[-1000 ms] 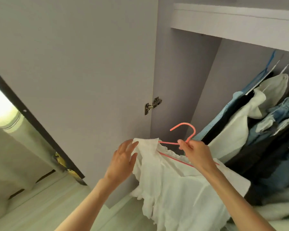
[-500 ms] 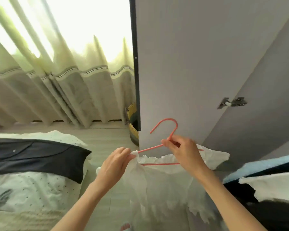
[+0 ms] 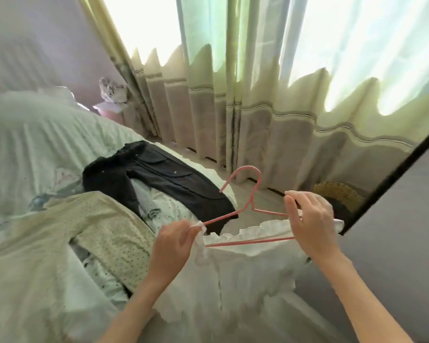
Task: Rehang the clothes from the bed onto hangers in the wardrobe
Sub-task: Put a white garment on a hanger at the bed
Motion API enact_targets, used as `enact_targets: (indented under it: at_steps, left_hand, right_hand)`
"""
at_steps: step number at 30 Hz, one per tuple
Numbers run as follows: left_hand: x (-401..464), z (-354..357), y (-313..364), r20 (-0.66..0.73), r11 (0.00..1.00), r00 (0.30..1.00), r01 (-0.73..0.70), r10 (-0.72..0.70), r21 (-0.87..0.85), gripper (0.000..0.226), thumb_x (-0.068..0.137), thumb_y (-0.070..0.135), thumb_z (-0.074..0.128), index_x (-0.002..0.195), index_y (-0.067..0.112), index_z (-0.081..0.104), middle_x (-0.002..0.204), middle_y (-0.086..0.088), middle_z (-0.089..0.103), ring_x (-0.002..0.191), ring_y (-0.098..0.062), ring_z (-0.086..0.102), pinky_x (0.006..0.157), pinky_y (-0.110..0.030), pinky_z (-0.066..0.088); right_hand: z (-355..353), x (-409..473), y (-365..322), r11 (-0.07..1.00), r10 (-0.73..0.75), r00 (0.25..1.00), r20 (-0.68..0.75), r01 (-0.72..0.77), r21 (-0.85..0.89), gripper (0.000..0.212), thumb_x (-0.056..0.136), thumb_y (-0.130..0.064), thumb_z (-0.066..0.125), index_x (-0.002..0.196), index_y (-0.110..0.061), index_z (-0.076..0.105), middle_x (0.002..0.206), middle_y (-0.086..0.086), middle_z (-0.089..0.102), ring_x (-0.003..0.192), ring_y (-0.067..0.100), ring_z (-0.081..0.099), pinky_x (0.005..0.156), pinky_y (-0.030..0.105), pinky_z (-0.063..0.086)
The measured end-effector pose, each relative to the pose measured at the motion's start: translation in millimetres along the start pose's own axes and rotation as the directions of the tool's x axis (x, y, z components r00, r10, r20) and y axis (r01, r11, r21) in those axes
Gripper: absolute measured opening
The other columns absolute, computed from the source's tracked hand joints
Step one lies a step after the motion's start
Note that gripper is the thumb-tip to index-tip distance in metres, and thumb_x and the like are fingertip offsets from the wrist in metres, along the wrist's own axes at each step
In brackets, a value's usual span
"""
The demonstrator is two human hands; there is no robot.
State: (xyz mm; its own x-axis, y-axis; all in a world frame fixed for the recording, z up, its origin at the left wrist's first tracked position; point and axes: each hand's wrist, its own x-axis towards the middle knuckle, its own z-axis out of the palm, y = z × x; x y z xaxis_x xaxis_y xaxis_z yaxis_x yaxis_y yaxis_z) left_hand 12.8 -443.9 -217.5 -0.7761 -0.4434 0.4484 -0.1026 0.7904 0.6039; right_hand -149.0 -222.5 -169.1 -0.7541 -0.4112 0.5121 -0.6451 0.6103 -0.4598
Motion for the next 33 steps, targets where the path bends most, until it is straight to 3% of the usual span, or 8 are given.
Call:
enact_targets:
  at_steps: [3,8,12,16,20,25,28,33]
  left_hand:
    - [-14.8,-41.6,-40.3,-0.103,0.99,0.986,0.134,-0.13,0.033,0.06,0.088,0.067,0.03,0.063,0.016,0.049,0.054,0.008,0.043,0.058,-0.01,0.043,0.059,-0.015,0.035]
    - [-48.8,-94.8,-74.5,-0.26,0.928,0.912,0.354,-0.316,0.113,0.034,0.089,0.053,0.042,0.074,0.027,0.058,0.052,0.015,0.05,0.053,0.001,0.049,0.051,-0.015,0.03]
    - [-76.6,-125.2,-79.4,-0.415,0.818,0.8,0.542,-0.432,0.194,0.038,0.09,0.057,0.039,0.07,0.029,0.055,0.054,0.008,0.053,0.052,-0.006,0.052,0.049,-0.016,0.028]
    - [-104.7,-145.3,-79.7,-0.571,0.667,0.626,0.725,-0.531,0.174,0.048,0.082,0.061,0.034,0.079,0.022,0.062,0.067,0.01,0.062,0.063,-0.011,0.057,0.056,-0.029,0.045]
    - [-121.2,-176.0,-70.9,-0.738,0.562,0.535,0.786,-0.412,0.256,0.045,0.087,0.049,0.036,0.077,0.012,0.062,0.07,0.005,0.061,0.064,-0.017,0.053,0.066,-0.034,0.041]
    - [-148.6,-228.6,-66.2,-0.887,0.4,0.378,0.88,-0.266,0.255,0.042,0.088,0.042,0.039,0.088,0.008,0.064,0.083,-0.005,0.065,0.08,-0.024,0.055,0.073,-0.027,0.023]
    - [-158.1,-268.7,-71.5,-0.938,0.359,0.314,0.901,-0.148,0.245,0.041,0.088,0.038,0.043,0.089,0.003,0.064,0.084,-0.011,0.065,0.083,-0.027,0.054,0.075,-0.031,0.026]
    - [-158.5,-356.9,-107.0,-0.957,0.326,0.288,0.903,0.029,0.281,0.036,0.087,0.034,0.05,0.087,0.001,0.064,0.082,-0.013,0.064,0.084,-0.021,0.042,0.08,-0.036,0.027]
  right_hand:
    - [34.6,13.1,-15.7,1.0,-0.005,0.984,0.18,0.002,0.016,0.063,0.098,-0.049,0.021,0.076,-0.008,0.062,0.066,0.005,0.061,0.062,0.026,0.058,0.067,0.04,0.048]
    - [89.0,34.0,-79.9,0.958,-0.2,0.894,0.4,0.093,0.271,0.045,0.088,-0.056,0.026,0.065,-0.024,0.05,0.063,-0.012,0.047,0.065,0.01,0.045,0.065,0.027,0.028]
    - [130.8,50.7,-113.8,0.886,-0.419,0.752,0.509,0.218,0.408,0.041,0.085,-0.039,0.036,0.096,-0.012,0.065,0.086,-0.01,0.055,0.085,0.009,0.049,0.075,0.017,0.032]
    - [165.8,58.4,-143.1,0.776,-0.623,0.587,0.518,0.376,0.507,0.016,0.09,-0.013,0.056,0.102,-0.009,0.066,0.083,-0.016,0.048,0.08,0.009,0.05,0.075,0.016,0.037]
    - [189.5,62.2,-196.3,0.678,-0.726,0.506,0.465,0.414,0.608,0.013,0.088,-0.01,0.06,0.096,-0.009,0.07,0.079,-0.01,0.055,0.069,0.008,0.053,0.067,0.028,0.048]
    - [200.9,48.0,-285.6,0.549,-0.801,0.474,0.365,0.341,0.763,0.011,0.087,-0.007,0.062,0.091,-0.004,0.072,0.07,-0.017,0.052,0.066,-0.005,0.05,0.066,0.001,0.035]
    - [209.4,37.7,-341.4,0.51,-0.821,0.443,0.36,0.283,0.812,0.012,0.087,-0.006,0.06,0.093,-0.005,0.071,0.082,0.0,0.063,0.076,0.01,0.055,0.07,0.007,0.036]
    - [227.4,28.3,-435.4,0.472,-0.828,0.447,0.34,0.226,0.852,0.012,0.091,-0.01,0.055,0.089,-0.007,0.067,0.079,-0.004,0.059,0.074,0.013,0.054,0.067,0.0,0.035]
